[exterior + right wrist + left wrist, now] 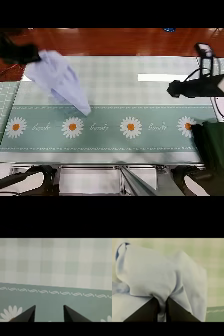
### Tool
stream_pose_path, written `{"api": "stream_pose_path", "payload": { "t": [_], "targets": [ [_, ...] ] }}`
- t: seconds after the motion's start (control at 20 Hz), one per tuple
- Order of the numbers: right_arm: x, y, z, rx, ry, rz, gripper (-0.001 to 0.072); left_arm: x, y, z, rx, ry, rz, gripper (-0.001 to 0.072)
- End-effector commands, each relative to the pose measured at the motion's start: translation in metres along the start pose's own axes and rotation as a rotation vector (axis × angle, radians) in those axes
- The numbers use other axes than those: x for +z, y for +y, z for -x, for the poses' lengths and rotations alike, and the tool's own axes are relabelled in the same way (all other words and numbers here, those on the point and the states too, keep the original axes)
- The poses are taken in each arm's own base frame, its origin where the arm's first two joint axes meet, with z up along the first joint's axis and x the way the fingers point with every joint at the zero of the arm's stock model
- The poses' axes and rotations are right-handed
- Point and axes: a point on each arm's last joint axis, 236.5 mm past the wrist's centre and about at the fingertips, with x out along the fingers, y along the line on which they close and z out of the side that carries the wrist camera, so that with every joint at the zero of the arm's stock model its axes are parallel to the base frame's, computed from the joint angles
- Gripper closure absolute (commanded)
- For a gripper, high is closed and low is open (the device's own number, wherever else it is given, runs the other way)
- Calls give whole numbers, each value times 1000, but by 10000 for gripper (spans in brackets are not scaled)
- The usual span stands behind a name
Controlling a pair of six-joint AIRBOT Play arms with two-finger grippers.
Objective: Fold the shirts.
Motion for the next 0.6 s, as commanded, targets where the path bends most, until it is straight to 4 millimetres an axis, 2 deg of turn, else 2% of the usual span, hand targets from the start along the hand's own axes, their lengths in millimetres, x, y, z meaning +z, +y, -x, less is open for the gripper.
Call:
{"api": "stream_pose_path", "payload": {
  "t": [0.0,0.15,0.25,0.4,0.55],
  "targets": [
    [7,6,45,22,-113,8,305,41,-66,85,-140,-207,-77,686],
    [10,9,81,39,-209,16,305,56,-118,141,-262,-325,-138,685],
    [8,10,100,47,-249,18,305,54,-151,162,-354,-354,-171,685],
    [0,10,120,49,-275,24,305,34,-202,168,-497,-323,-248,685],
    [-1,4,130,27,-302,15,305,-2,-251,144,-626,-235,-279,686]
  ]
}}
